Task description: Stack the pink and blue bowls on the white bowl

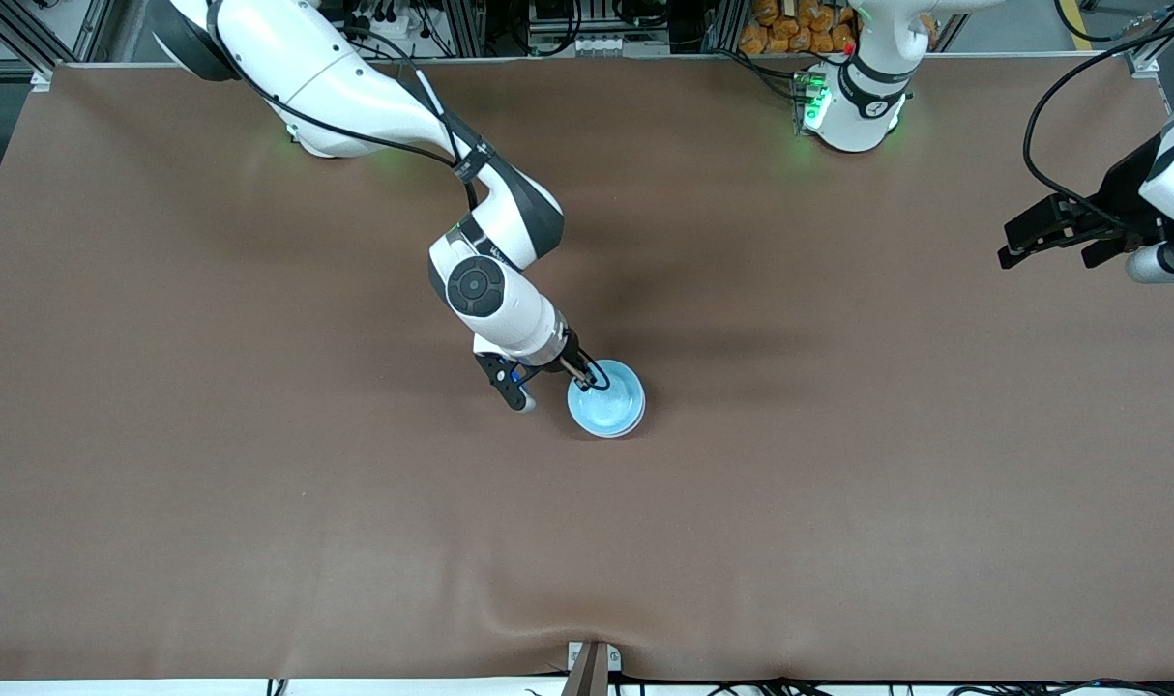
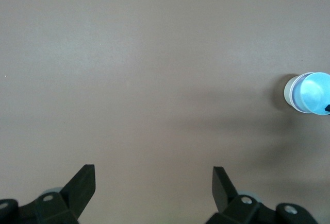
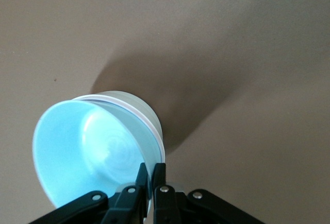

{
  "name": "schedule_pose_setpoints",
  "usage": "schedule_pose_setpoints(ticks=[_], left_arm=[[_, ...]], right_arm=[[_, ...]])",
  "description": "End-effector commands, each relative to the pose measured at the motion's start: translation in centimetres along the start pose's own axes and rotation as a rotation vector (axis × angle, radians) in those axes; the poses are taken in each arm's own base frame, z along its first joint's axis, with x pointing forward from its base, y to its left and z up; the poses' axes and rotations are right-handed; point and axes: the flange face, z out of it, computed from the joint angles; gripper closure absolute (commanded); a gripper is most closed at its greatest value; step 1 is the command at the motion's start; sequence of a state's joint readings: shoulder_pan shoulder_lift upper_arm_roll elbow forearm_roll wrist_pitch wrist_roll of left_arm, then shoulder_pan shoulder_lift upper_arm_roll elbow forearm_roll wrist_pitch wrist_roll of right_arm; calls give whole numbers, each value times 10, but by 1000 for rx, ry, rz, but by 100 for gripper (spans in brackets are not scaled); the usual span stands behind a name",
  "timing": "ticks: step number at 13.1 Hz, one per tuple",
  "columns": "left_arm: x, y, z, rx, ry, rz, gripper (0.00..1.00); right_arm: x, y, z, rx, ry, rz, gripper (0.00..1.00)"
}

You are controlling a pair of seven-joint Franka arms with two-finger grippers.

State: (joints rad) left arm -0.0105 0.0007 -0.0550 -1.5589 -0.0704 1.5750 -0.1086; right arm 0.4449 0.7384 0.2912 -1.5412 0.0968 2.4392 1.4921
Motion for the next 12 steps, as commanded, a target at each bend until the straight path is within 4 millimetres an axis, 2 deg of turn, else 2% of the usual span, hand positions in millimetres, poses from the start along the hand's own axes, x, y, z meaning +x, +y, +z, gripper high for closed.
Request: schedule_pose_setpoints(ticks=[1,4,6,8,9,11,12], left_arm=[[-3,-2,-6,6,10,10,0],[-3,1,-6,6,10,15,0],[-3,1,-6,5,10,16,0],[-3,3,-5,7,6,19,0],[-4,4,-5,6,5,21,0],[-3,2,-5,6,5,18,0],[-3,2,-6,6,6,16,0]], right_arm=[[-2,-3,-7,15,9,10,0],[8,-7,-19,32,16,13,0],[25,-14,-54,69,42,8,0],[61,-16,-110,82,104,-54,0],[85,-11,-139,53,119,-113,0],[141,12,-196,-27,131,-214,0],[158,25,-220,-74,127,-278,0]])
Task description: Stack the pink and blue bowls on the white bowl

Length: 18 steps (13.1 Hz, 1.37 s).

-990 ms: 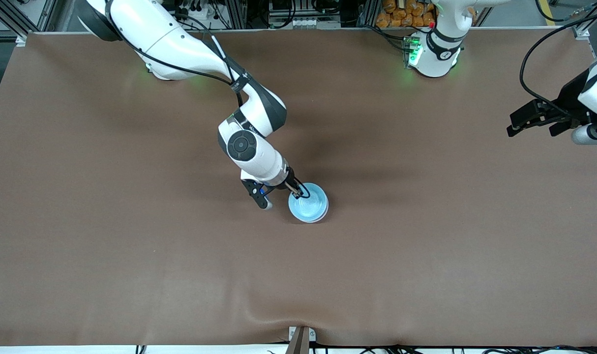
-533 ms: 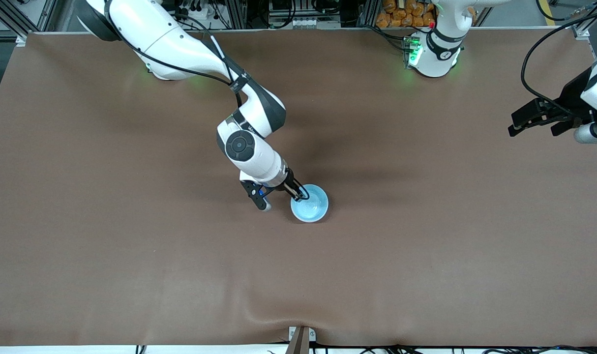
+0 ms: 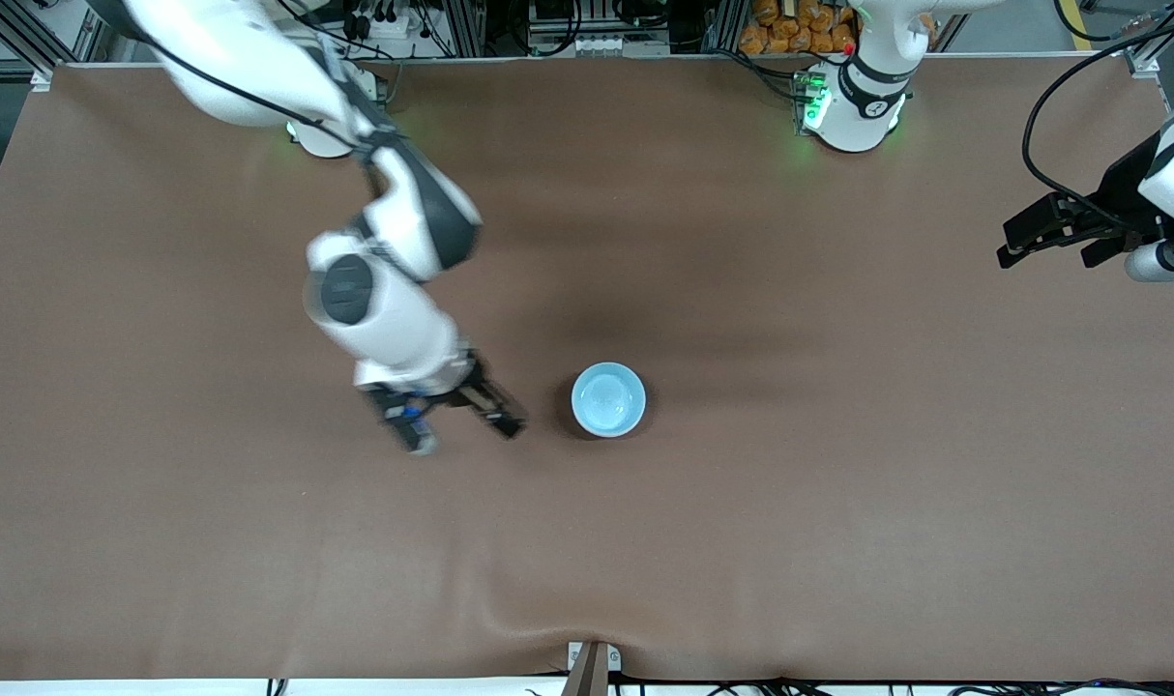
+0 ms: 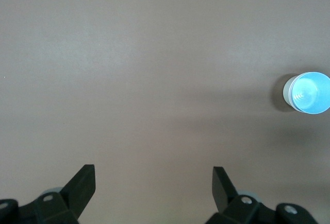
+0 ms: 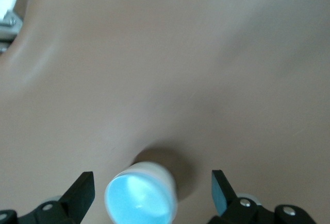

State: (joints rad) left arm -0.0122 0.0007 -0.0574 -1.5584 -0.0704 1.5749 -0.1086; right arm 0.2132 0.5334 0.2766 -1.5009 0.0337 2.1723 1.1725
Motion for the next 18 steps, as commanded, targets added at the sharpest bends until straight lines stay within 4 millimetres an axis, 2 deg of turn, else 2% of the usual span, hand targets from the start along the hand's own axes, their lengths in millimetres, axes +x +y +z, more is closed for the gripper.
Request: schedule_pose_setpoints(ticks=[1,3,5,8,11,15,18], left_arm=[[-3,-1,-6,6,5,12,0],[-3,2,-7,7,8,16,0],[-3,1,-8,18,9,17,0],[-3,5,-7,46,11,31,0],[-3,6,-7,42,11,31,0],[-2,6,-5,42,8,30,0],[-2,6,-5,43,8,32,0]], right_arm=[[52,50,-64,-82,-3,-152,0],[91,87,-101,-117,-10,-227,0],[117,117,-135,-131,-7,-310,0],[127,147,-179,-172,-10,-475,0],[128,185,-236,-218,-20,-618,0],[119,224,-298,-230,-35,-740,0],[104,238,-323,-237,-57,-708,0]])
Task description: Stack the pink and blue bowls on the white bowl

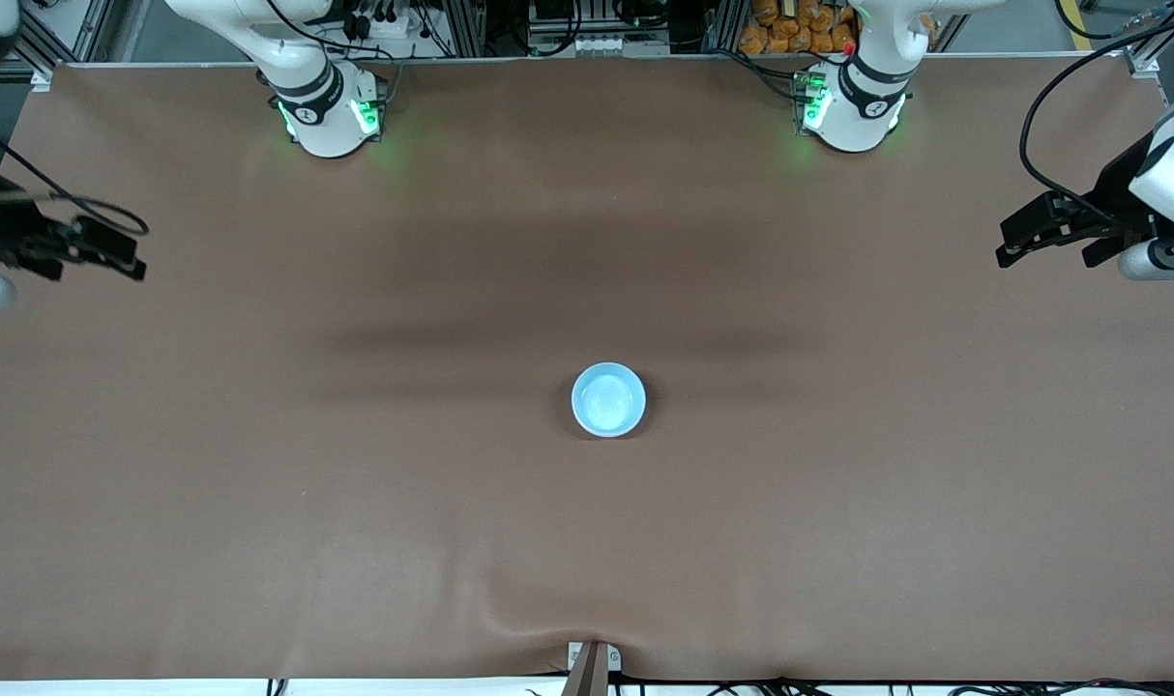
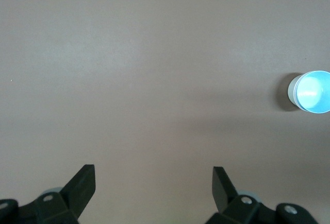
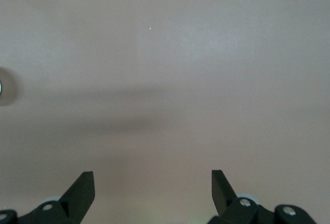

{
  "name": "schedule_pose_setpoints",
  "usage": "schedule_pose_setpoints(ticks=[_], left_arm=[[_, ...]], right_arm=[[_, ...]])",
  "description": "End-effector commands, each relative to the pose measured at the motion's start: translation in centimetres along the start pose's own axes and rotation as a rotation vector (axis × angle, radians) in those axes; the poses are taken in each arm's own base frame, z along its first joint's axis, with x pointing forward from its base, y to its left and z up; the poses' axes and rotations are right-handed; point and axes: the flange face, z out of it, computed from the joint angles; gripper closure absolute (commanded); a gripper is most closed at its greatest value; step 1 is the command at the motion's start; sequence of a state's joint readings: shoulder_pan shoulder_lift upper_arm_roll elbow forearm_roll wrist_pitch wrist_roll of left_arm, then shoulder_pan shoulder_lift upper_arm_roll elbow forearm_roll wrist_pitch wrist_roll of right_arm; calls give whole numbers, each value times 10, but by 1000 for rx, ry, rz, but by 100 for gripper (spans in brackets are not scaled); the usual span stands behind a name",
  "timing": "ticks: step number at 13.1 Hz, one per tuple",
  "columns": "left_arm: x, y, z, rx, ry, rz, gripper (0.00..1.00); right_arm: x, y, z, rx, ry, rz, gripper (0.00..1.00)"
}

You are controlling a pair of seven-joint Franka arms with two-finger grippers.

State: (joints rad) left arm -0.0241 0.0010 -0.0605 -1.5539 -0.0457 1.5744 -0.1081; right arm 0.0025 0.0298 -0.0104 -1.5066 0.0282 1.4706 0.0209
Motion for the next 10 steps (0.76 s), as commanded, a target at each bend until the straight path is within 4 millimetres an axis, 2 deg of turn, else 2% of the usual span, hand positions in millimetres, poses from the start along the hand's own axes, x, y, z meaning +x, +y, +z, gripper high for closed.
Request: schedule_pose_setpoints(ticks=[1,2,5,10], left_arm=[[-1,0,-4,19,2,15,0],[-1,0,-3,20,1,15,0],[-1,1,-3,16,0,16,0],[-1,1,-3,15,0,16,0]], right_arm=[[-15,6,-9,2,-9,47,0],[-16,12,-8,7,-17,92,0],[-16,4,-8,5,-20,83,0],[-15,3,-9,6,-8,80,0]])
